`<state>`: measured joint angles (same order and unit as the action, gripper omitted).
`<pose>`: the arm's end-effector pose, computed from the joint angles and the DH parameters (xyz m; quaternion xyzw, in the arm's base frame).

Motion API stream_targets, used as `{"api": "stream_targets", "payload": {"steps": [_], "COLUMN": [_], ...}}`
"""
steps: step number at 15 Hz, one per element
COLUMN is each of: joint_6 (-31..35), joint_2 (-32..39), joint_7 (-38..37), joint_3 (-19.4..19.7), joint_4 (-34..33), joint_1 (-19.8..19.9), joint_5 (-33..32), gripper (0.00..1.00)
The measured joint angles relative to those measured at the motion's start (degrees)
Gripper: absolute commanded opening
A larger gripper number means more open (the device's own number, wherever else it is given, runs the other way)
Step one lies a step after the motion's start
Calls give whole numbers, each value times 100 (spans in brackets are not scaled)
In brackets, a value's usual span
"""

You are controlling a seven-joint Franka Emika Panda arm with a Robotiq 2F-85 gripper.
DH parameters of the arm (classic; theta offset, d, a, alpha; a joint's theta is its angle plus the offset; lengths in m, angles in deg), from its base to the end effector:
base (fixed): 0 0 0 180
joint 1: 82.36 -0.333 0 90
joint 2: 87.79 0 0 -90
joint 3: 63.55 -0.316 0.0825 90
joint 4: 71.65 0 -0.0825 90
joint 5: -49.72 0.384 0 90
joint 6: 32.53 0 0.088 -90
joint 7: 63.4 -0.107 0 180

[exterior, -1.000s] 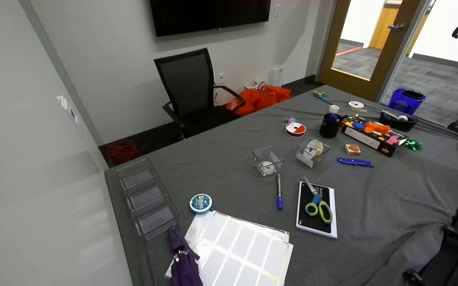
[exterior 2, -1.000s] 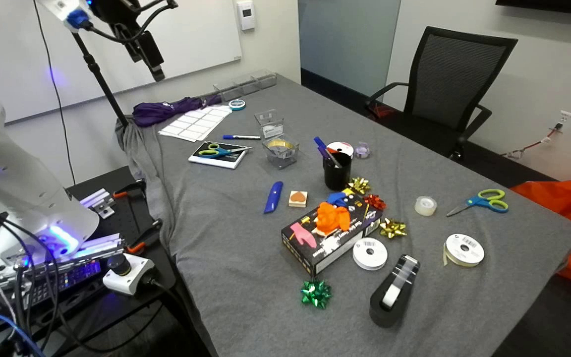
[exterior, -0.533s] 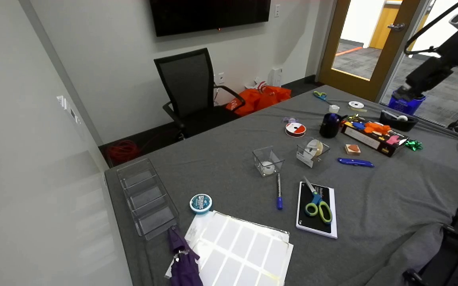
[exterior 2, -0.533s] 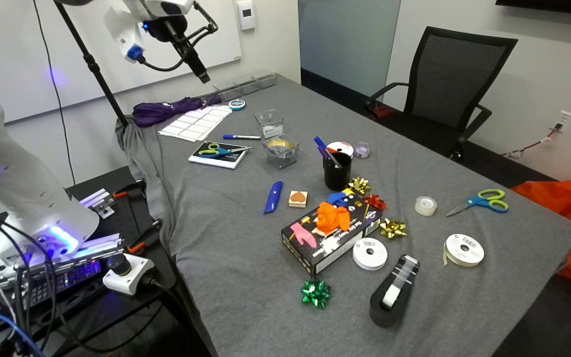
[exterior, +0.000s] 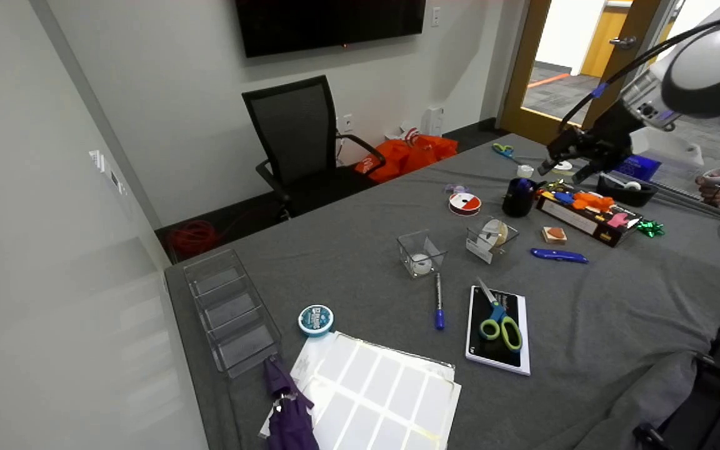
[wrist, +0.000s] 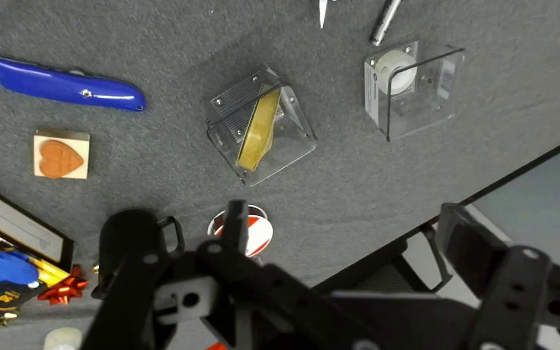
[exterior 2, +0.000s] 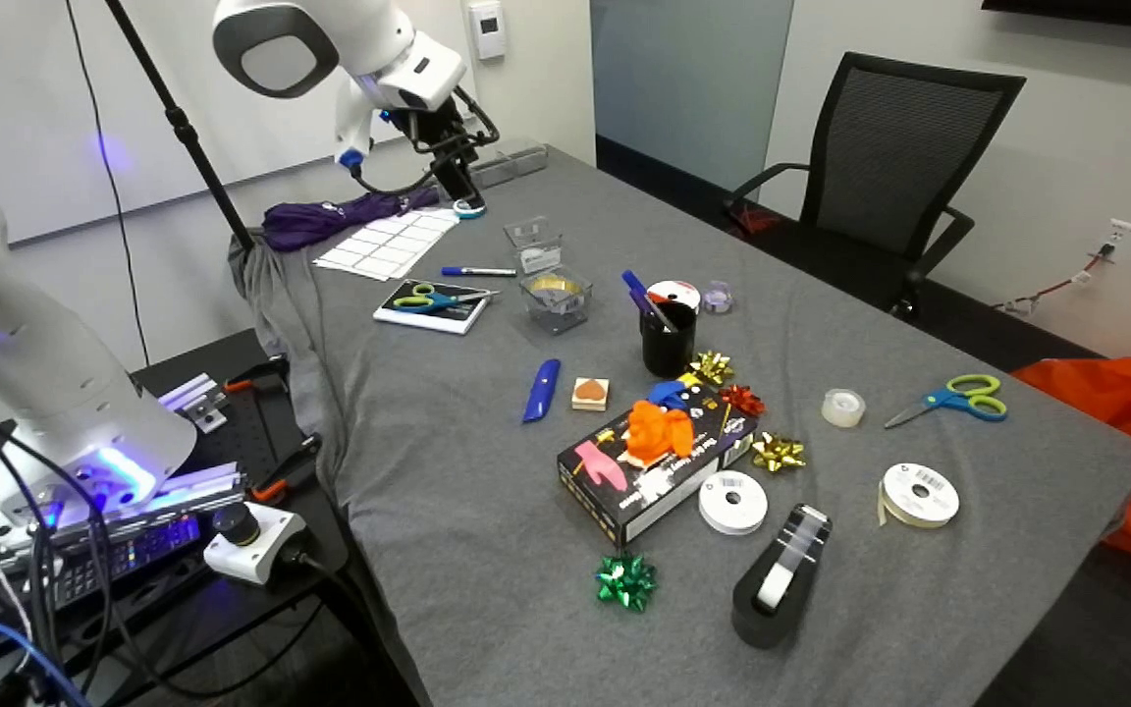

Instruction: Pick up the yellow ribbon tape and put it on the table

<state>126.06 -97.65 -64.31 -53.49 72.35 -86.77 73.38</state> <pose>0.4782 -0.0649 0.3849 -0.9438 0.2271 -0.2084 0.1194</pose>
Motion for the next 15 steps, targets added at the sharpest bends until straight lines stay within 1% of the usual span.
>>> {"api": "stream_targets", "payload": {"steps": [3,6,8,12,15], "joint_6": [344,401,401,400,402], "joint_2": [741,1314,1489,1506,1605], "joint_7": [-857,-1465,-1559,-1569,-1821], "joint_3": [-166,-291,-318,-335,-351], "joint_4": [-416,-879,-1033,-1058,-1057], "joint_1": [41,105,129,159,228], "joint_5": [149,143,143,132,-191], "gripper": [100,100,100,100,100]}}
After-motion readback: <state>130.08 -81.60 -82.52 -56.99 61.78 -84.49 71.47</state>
